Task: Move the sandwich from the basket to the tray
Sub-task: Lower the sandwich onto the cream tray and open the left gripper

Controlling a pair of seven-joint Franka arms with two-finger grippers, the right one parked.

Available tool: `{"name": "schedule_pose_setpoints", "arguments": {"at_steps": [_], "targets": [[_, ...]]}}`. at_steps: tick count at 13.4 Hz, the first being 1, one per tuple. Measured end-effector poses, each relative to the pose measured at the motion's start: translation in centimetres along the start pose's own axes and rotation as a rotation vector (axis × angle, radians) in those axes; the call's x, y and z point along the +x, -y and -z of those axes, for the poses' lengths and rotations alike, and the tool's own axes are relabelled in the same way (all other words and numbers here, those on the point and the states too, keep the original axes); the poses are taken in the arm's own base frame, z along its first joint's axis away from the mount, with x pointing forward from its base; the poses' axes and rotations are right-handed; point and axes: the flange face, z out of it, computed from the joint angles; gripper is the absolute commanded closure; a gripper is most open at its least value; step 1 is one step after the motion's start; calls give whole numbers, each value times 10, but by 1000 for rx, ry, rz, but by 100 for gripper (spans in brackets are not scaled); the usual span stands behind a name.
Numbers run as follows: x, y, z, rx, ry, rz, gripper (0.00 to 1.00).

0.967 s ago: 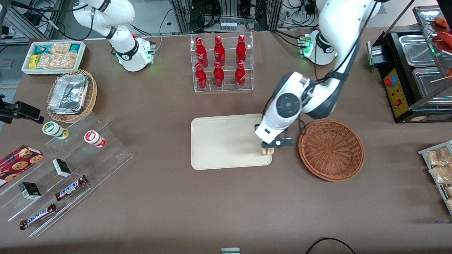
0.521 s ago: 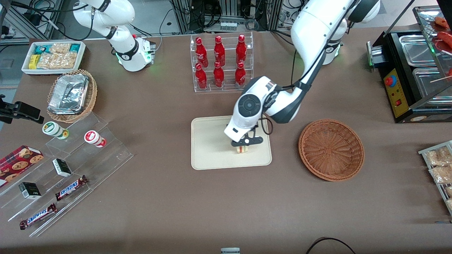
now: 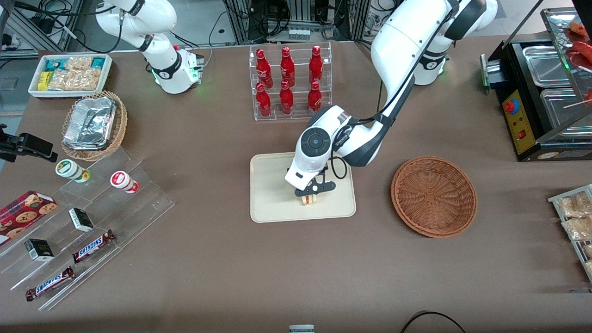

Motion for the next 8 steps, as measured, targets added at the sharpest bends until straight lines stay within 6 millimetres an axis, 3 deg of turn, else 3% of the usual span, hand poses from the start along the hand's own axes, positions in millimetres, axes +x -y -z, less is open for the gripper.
{"name": "schedule_pose_setpoints", "arguments": {"at_steps": [6, 7, 8], "targets": [[5, -2, -12, -22, -18, 21, 100], [6, -2, -14, -21, -17, 21, 53], [6, -2, -15, -22, -17, 21, 19]]}}
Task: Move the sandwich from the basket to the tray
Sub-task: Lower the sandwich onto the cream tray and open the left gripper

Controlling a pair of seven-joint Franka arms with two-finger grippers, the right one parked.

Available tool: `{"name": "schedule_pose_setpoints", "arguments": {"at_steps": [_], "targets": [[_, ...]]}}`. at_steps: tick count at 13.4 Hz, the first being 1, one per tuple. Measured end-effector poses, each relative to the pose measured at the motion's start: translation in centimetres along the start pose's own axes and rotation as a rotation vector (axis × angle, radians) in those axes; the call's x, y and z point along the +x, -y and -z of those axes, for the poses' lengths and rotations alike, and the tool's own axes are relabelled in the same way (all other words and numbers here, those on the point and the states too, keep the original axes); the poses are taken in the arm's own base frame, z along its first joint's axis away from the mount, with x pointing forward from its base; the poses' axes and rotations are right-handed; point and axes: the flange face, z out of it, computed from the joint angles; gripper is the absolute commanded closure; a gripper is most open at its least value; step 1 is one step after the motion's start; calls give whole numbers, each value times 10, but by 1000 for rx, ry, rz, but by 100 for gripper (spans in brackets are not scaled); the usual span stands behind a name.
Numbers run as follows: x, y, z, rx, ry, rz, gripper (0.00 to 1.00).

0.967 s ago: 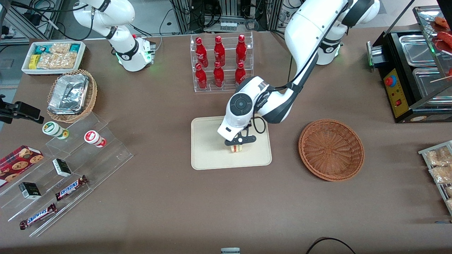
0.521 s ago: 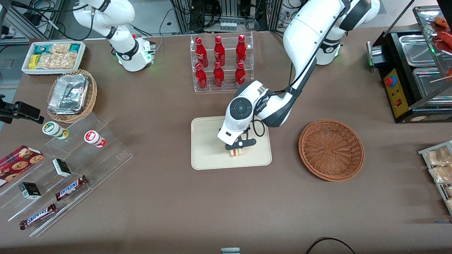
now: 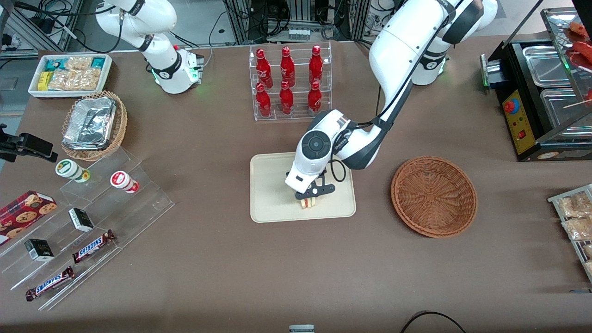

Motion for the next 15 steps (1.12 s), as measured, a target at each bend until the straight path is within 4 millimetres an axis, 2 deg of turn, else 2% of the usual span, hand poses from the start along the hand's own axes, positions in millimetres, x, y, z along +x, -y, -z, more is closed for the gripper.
{"name": "schedule_pose_setpoints", "arguments": {"at_steps": [1, 5, 8, 10, 15], "targets": [[0, 0, 0, 0, 0, 0, 0], [2, -1, 3, -5, -5, 1, 0], [4, -7, 21, -4, -3, 4, 0], [3, -11, 46, 15, 14, 11, 0], [-14, -7, 136, 29, 33, 7, 0]]}}
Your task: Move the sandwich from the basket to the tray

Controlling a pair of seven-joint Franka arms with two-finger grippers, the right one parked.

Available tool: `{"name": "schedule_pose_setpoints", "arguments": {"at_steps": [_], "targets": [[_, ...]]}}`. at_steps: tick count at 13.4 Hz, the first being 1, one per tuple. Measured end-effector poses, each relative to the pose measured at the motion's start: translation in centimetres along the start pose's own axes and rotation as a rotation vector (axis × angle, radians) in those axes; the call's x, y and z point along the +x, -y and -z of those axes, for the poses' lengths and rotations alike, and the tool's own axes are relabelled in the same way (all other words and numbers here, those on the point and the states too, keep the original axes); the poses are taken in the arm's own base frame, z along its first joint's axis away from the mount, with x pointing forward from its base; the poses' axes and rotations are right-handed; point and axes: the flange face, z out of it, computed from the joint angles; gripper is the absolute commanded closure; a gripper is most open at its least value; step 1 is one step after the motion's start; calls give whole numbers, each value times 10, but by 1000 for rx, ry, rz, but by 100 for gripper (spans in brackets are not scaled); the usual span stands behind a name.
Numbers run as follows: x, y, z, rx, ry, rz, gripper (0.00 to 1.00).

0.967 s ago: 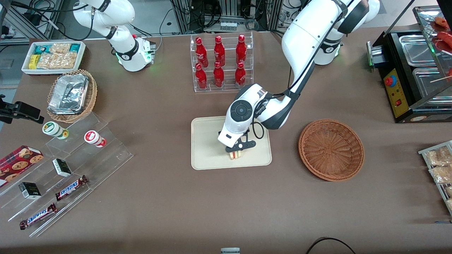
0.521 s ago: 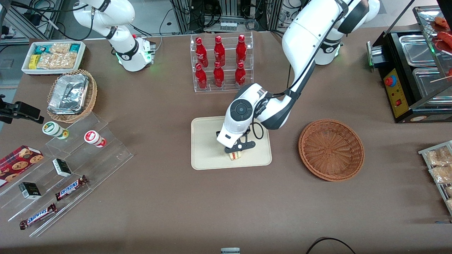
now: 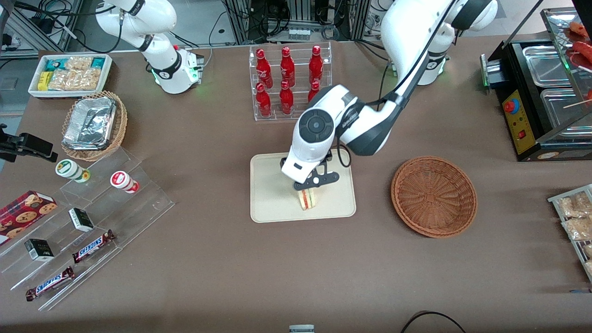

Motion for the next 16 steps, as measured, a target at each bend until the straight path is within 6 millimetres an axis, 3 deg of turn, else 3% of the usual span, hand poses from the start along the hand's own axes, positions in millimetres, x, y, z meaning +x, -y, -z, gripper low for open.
{"name": "schedule_pose_setpoints", "arguments": {"at_steps": [2, 4, 6, 9, 13, 16], "targets": [[-8, 8, 26, 14, 1, -39, 0], [3, 30, 44, 50, 24, -108, 0], [34, 73, 59, 90, 75, -194, 0], [84, 153, 90, 152, 107, -202, 0], [107, 245, 145, 148, 94, -282, 0], [108, 305, 178, 128, 81, -356, 0]]}}
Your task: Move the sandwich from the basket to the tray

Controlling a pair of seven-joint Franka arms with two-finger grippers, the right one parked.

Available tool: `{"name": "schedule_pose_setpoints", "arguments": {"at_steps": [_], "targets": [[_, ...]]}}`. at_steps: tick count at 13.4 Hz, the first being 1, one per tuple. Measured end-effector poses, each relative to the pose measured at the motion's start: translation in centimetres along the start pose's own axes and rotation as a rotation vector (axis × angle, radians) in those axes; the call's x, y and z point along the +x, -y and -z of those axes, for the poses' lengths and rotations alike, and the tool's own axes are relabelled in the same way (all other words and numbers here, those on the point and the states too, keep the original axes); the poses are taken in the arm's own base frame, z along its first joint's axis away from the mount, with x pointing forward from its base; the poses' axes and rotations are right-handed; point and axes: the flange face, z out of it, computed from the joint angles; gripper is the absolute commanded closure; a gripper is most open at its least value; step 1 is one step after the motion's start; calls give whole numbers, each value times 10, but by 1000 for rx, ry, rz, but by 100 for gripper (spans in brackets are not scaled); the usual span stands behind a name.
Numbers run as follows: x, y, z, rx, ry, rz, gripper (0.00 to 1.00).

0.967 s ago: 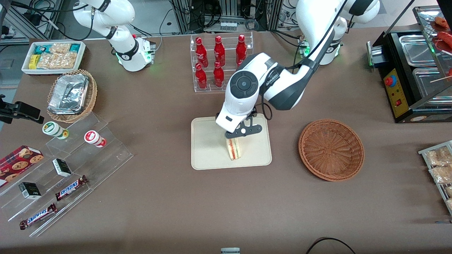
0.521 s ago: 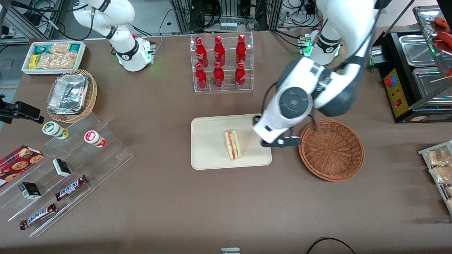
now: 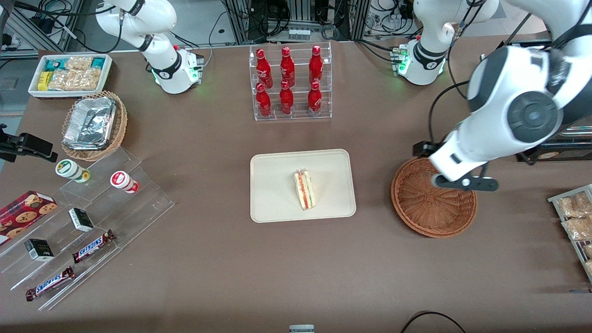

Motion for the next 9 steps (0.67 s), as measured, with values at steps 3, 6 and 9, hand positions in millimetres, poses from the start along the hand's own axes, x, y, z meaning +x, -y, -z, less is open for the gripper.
{"name": "schedule_pose_setpoints", "arguments": {"at_steps": [3, 6, 9], "targets": [[-22, 23, 16, 0, -5, -46, 0], [-41, 43, 34, 0, -11, -85, 0], [-59, 67, 43, -4, -21, -97, 0]]}}
